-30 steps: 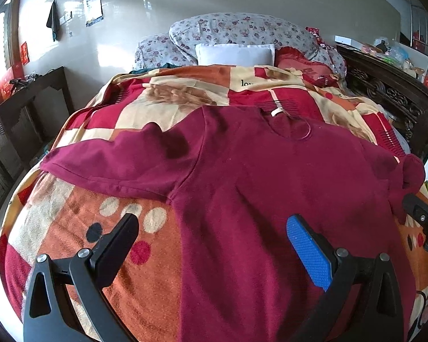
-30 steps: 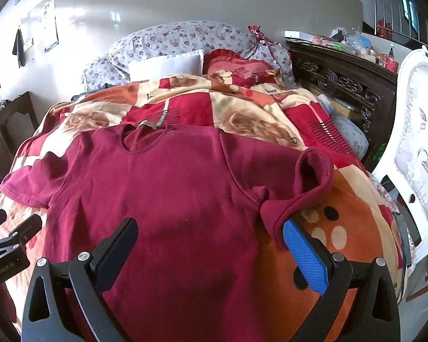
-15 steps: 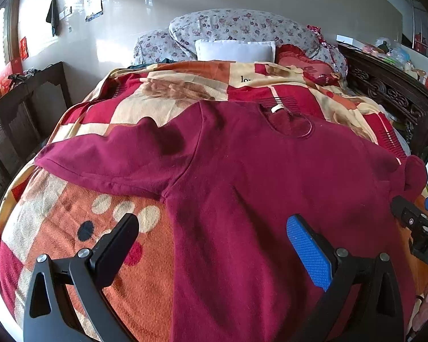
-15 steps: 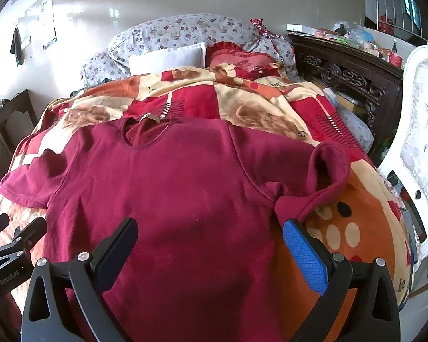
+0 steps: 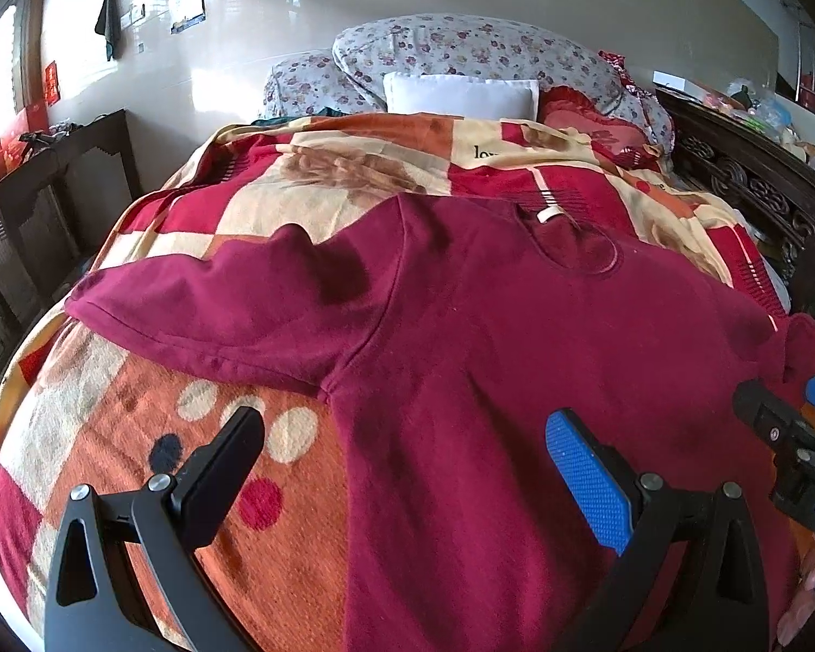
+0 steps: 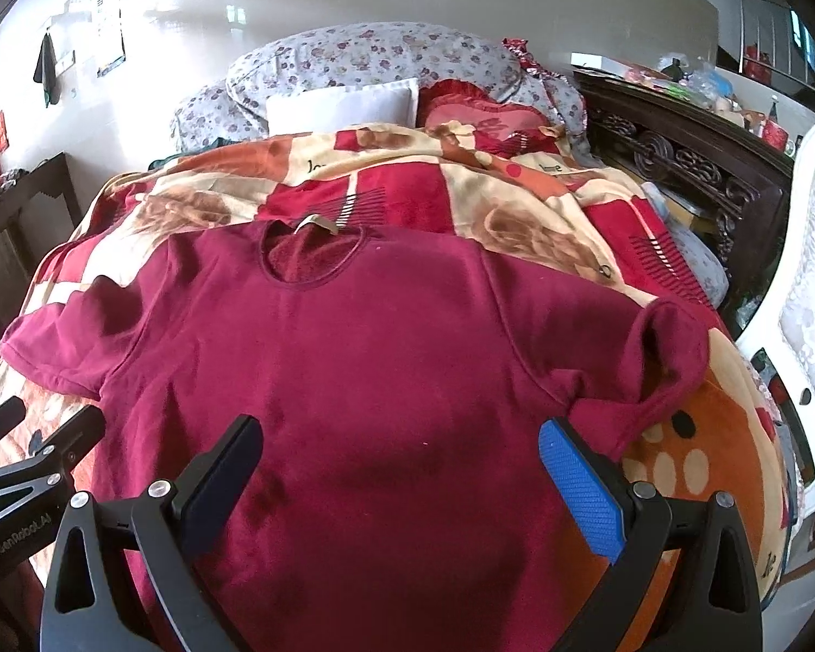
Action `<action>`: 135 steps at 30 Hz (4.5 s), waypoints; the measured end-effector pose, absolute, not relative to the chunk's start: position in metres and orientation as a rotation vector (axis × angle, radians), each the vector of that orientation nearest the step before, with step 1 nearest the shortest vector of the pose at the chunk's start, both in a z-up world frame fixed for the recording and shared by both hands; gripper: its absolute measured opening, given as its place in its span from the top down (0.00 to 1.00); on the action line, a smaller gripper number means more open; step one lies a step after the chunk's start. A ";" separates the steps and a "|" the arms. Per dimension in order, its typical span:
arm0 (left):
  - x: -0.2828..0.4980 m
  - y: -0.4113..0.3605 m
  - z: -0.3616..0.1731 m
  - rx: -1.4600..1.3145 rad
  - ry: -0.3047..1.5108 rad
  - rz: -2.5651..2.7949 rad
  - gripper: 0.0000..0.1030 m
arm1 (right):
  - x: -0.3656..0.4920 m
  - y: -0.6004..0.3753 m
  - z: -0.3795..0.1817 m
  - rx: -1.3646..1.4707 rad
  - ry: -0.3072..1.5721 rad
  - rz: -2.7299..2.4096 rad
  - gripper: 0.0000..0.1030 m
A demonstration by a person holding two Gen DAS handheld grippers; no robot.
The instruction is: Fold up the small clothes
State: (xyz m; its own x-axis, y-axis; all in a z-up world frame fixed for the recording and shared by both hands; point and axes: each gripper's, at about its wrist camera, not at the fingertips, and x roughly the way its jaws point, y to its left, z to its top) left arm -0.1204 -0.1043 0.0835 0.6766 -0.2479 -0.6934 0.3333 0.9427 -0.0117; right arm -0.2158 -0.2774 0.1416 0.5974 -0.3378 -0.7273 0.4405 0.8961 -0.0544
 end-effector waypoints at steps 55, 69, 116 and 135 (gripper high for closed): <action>0.079 0.188 0.051 -0.359 0.909 0.181 0.00 | -0.081 -0.153 0.091 0.047 0.914 -0.081 0.02; 0.149 0.200 0.022 -0.432 0.958 0.167 0.74 | -0.085 -0.171 0.094 0.122 0.919 -0.085 0.02; -0.082 -0.102 0.135 0.084 0.691 -0.535 0.35 | -0.165 -0.359 0.118 0.312 0.857 -0.338 0.02; -0.046 -0.059 0.100 0.034 0.761 -0.336 0.35 | -0.191 -0.403 0.151 0.190 0.731 -0.461 0.97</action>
State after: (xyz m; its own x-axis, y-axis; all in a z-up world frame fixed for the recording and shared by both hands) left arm -0.0464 -0.0588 0.0999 0.6735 -0.2859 -0.6816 0.3104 0.9463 -0.0902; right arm -0.1911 -0.4028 0.1506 0.6502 -0.3384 -0.6802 0.4686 0.8834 0.0084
